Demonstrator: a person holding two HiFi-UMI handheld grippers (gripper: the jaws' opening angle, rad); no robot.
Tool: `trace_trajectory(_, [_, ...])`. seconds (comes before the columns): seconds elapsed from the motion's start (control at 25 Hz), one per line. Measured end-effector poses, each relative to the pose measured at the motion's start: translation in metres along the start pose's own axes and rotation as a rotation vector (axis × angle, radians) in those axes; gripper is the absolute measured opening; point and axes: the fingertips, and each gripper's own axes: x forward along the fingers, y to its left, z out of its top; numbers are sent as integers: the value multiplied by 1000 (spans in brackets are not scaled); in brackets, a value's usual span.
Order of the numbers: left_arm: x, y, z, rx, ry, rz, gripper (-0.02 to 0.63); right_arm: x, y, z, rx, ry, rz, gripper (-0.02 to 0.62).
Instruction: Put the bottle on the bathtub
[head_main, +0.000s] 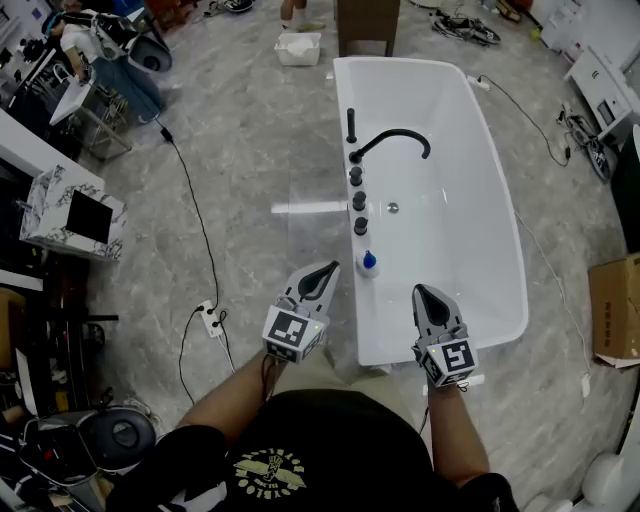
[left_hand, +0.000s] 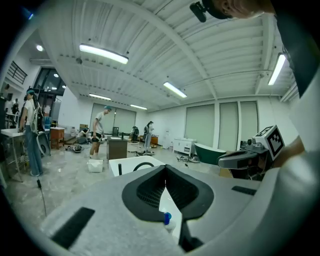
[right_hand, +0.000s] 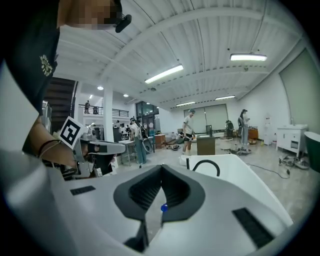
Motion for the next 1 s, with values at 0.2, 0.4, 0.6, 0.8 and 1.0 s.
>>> trace_trajectory(0.2, [-5,-24,41,9,-65,-33,9,-32,10,33,5,-40,6,11])
trace_trajectory(0.4, [6,-57,75,15,-124,-48,9,-46,0,50,-34,-42,25,11])
trace_trajectory(0.6, [7,-69,82,31,-122,-12,9,-53,-5,62,-48,-63,72,11])
trace_trajectory(0.8, [2,-74,89,33,-119,57,9,-58,-14,70,-49,-57,122,11])
trace_trajectory(1.0, [-3,-75,99,45,-145,114,9,-57,-24,78,-56,-62,154,11])
